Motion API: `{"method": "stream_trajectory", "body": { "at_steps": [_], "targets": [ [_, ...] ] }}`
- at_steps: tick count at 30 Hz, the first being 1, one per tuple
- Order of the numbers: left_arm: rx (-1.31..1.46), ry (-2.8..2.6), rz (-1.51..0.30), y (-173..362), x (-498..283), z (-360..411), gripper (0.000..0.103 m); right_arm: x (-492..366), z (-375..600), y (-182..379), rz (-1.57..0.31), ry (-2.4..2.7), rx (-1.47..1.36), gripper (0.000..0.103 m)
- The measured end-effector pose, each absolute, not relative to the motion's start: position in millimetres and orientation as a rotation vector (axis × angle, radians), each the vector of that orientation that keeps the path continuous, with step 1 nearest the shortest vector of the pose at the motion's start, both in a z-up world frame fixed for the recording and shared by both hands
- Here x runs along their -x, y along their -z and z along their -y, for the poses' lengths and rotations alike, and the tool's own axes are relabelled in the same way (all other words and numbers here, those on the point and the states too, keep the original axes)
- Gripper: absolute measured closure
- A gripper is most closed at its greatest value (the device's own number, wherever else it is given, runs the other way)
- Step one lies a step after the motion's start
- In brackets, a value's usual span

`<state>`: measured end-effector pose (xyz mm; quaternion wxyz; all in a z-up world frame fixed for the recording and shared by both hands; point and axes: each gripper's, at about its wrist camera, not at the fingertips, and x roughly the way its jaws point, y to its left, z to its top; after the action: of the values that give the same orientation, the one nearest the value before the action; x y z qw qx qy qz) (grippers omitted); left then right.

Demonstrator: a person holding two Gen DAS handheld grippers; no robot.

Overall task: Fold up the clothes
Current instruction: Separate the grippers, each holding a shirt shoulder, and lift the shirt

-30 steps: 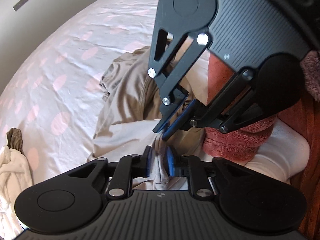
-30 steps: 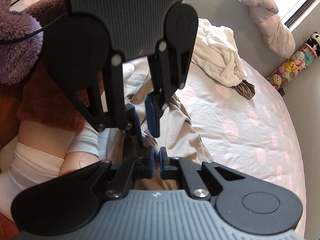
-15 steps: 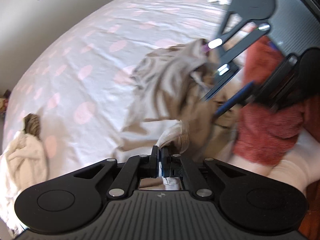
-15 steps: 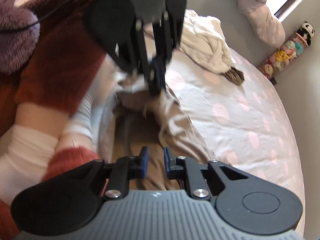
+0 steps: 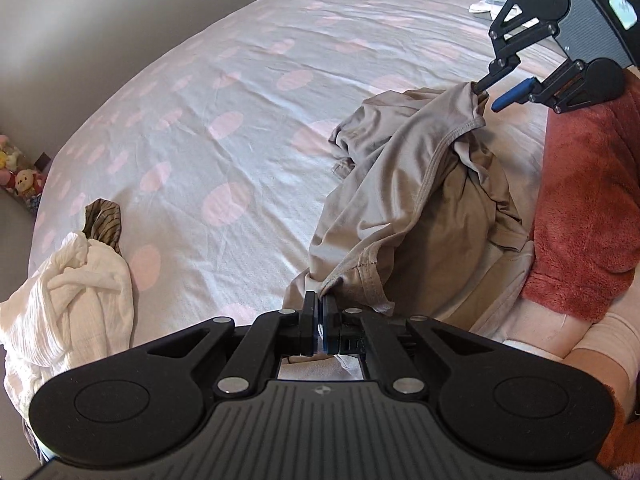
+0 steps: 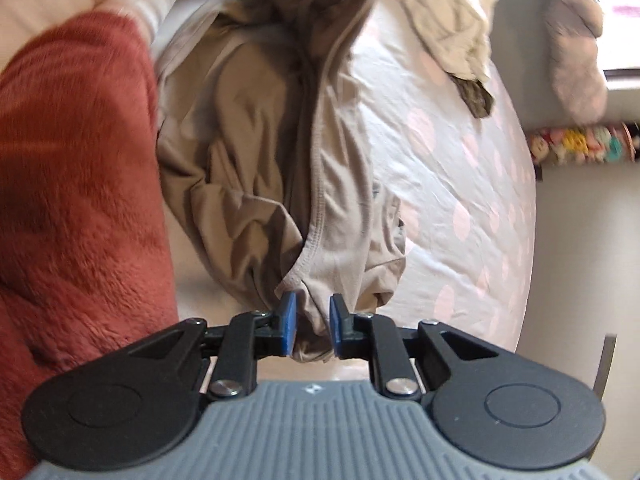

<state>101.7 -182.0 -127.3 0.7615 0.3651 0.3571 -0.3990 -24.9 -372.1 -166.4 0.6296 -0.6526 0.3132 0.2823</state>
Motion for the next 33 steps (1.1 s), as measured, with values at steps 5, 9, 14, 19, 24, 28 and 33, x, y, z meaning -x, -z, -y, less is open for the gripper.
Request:
{"method": "stream_trajectory", "body": {
  "at_steps": [5,9,14,19,24,28,33],
  "targets": [
    [-0.769,0.859,-0.788,128.0,-112.1,171.4,0.103,21.6,371.5,182.0,-0.685,-0.694,1.647,0.074],
    [-0.738,0.847,-0.795,126.3,-122.2,162.0,0.103,16.4,370.7,193.0,-0.702,-0.732,1.725,0.073],
    [-0.698,0.836,-0.803,124.8,-131.4,153.5,0.103,15.1,370.3,192.1,-0.706,-0.763,1.722,0.076],
    [-0.689,0.834,-0.792,122.3,-132.7,152.8,0.103,10.3,367.4,193.0,-0.725,-0.716,1.672,0.097],
    [-0.682,0.788,-0.758,102.5,-132.2,143.1,0.103,13.8,368.7,152.6,-0.664,-0.631,1.45,0.099],
    [-0.675,0.749,-0.731,85.9,-131.9,134.9,0.103,6.5,378.2,94.1,-0.605,-0.461,1.121,0.1],
    [-0.666,0.708,-0.659,54.1,-127.8,130.4,0.103,2.7,388.8,25.5,-0.442,-0.188,0.899,0.101]
  ]
}}
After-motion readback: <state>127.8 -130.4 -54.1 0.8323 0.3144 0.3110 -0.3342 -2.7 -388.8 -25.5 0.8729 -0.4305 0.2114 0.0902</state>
